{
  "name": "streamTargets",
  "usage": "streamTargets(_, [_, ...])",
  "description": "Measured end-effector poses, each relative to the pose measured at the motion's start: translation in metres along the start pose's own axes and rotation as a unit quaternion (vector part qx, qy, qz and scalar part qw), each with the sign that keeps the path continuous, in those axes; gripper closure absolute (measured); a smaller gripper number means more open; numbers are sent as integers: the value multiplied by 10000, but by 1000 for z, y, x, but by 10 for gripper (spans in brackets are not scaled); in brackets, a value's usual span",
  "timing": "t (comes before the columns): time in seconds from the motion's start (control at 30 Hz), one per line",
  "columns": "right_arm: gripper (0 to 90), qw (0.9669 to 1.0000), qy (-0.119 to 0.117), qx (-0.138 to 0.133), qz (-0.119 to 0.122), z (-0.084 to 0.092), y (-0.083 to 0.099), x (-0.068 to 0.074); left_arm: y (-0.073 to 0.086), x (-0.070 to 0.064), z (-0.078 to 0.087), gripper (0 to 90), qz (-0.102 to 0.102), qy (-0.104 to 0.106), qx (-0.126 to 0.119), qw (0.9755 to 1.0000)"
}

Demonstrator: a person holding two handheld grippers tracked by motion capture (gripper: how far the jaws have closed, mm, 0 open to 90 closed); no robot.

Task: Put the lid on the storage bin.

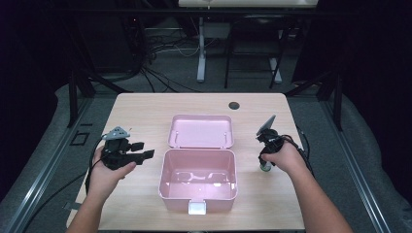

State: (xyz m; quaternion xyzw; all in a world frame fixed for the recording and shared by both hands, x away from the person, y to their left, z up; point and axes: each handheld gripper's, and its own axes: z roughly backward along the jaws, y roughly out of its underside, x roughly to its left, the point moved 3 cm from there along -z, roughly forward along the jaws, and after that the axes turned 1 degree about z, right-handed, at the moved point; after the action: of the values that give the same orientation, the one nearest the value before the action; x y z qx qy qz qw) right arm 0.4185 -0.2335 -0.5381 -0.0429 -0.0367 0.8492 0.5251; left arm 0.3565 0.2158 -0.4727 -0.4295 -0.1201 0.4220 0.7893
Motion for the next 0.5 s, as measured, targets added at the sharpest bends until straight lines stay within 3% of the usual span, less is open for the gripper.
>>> streamTargets(0.07, [469,10000,20,49,78,-1,0,0,0,0,0,441,11,-6,-4,10000])
streamTargets(0.5, [498,9999,30,97,18,-3,-1,-1,0,1,0,441,26,-3,-1,10000])
